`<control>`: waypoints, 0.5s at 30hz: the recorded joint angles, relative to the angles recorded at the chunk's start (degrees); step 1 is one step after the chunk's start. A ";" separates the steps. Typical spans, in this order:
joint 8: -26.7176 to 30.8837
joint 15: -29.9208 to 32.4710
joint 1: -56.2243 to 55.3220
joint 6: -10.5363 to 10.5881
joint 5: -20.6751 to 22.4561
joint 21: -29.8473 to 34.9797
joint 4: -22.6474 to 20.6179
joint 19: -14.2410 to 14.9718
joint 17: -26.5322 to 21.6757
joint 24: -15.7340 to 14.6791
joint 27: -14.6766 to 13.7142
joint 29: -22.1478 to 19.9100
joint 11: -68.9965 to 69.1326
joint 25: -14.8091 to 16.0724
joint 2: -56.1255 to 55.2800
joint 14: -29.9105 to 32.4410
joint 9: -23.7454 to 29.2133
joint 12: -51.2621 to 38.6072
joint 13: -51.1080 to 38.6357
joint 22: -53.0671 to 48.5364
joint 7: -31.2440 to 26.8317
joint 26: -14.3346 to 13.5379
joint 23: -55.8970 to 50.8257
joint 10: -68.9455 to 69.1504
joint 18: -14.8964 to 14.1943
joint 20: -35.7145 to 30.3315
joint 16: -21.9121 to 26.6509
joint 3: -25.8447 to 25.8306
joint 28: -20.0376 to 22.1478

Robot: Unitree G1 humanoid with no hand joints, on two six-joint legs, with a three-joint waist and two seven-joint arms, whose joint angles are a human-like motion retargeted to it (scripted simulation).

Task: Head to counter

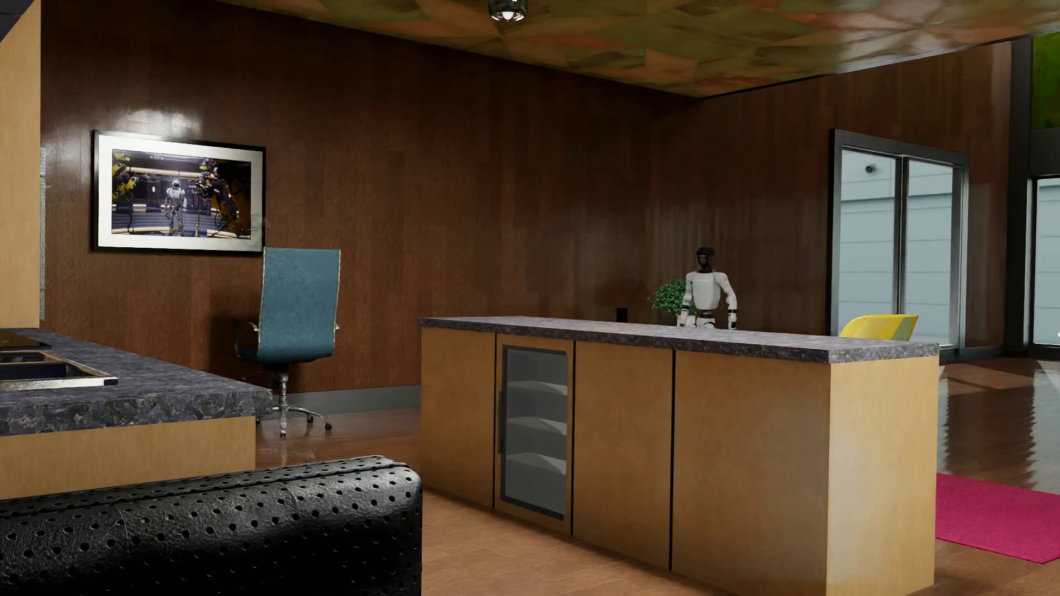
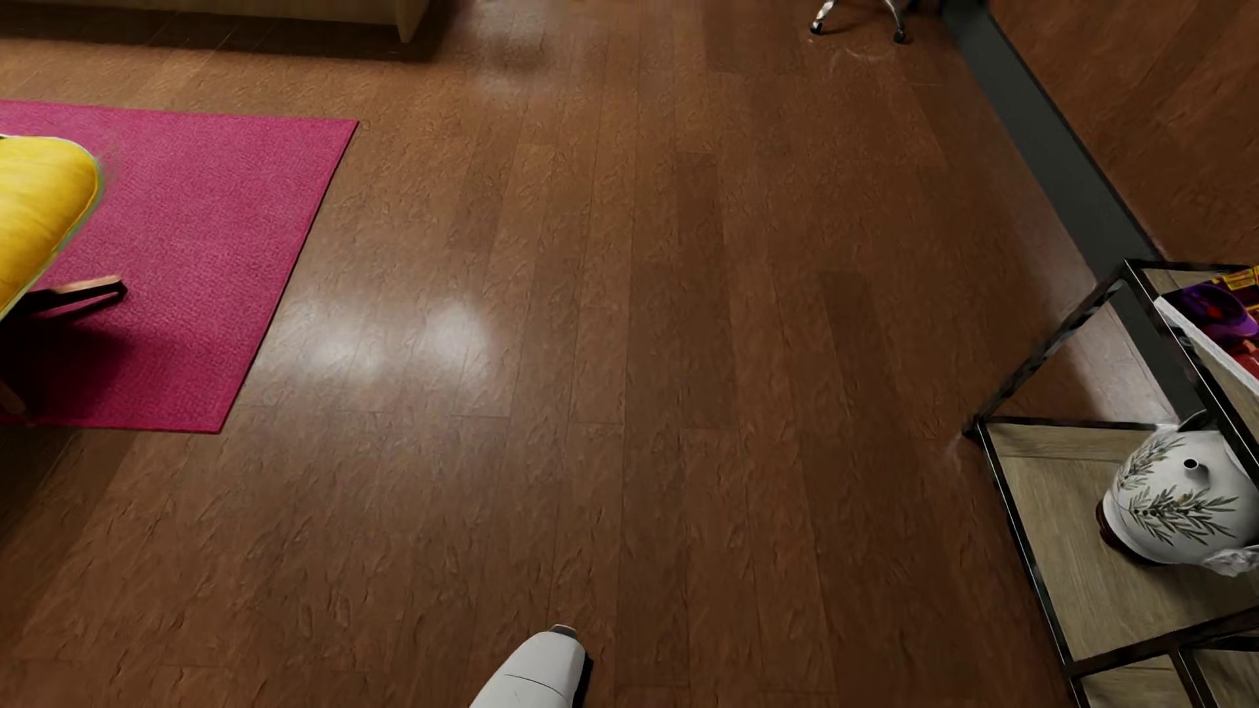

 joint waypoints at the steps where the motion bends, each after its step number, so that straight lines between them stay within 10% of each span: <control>1: 0.00 8.47 2.76 0.62 -0.12 0.66 -1.06 0.00 0.14 0.00 0.00 0.00 9.99 0.00 -4.37 -2.22 -0.03 -0.47 1.04 -0.05 0.00 0.00 2.35 0.67 0.00 0.01 -0.26 -1.44 0.00; 5: 0.00 10.70 20.28 3.52 0.91 -0.48 -3.90 0.00 -0.26 0.00 0.00 0.00 39.12 0.00 -28.50 -7.23 1.78 -2.91 5.67 -7.06 0.00 0.00 4.13 -6.40 0.00 0.81 -0.62 -11.53 0.00; 9: 0.00 17.96 40.58 6.07 1.90 -0.26 -2.99 0.00 -1.24 0.00 0.00 0.00 4.79 0.00 -43.74 -8.02 2.11 -4.88 8.59 -15.66 0.00 0.00 3.99 -20.35 0.00 3.12 0.85 -22.84 0.00; 12: 0.00 -4.16 49.93 6.66 0.17 -0.70 -1.98 0.00 -1.59 0.00 0.00 0.00 -8.67 0.00 -49.00 -11.46 1.14 -7.95 9.58 -18.82 0.00 0.00 3.26 -22.36 0.00 3.82 2.22 -27.36 0.00; 15: 0.00 18.89 51.73 8.45 1.65 -0.67 1.28 0.00 -1.07 0.00 0.00 0.00 -0.50 0.00 -53.49 -1.01 0.43 -7.41 9.89 -16.05 0.00 0.00 4.95 -13.62 0.00 6.33 0.98 -30.35 0.00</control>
